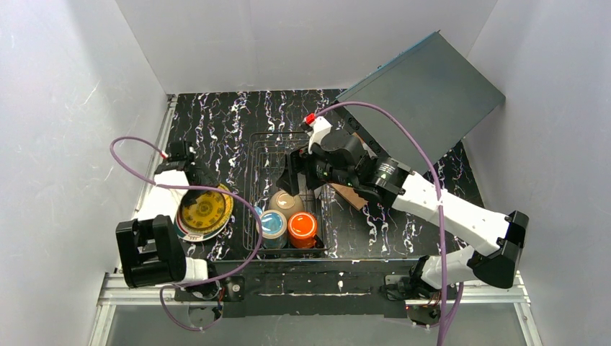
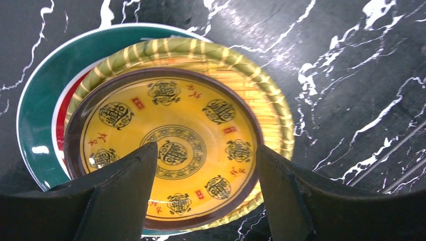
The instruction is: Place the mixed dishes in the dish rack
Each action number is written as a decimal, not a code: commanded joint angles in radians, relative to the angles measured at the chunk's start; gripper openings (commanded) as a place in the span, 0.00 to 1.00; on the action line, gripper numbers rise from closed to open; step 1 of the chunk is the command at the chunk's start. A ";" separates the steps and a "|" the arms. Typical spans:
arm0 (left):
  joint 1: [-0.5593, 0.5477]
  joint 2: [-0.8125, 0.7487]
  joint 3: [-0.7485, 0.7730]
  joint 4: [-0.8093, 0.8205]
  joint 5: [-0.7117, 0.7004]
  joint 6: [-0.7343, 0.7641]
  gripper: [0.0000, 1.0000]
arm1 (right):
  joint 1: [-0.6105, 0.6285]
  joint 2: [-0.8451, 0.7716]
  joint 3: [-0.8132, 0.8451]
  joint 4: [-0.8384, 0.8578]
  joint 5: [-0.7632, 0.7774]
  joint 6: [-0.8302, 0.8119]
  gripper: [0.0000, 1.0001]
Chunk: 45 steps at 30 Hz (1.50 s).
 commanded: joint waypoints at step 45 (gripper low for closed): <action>-0.226 0.296 0.201 -0.268 -0.296 -0.133 0.17 | 0.001 -0.111 -0.096 0.043 0.089 -0.014 0.98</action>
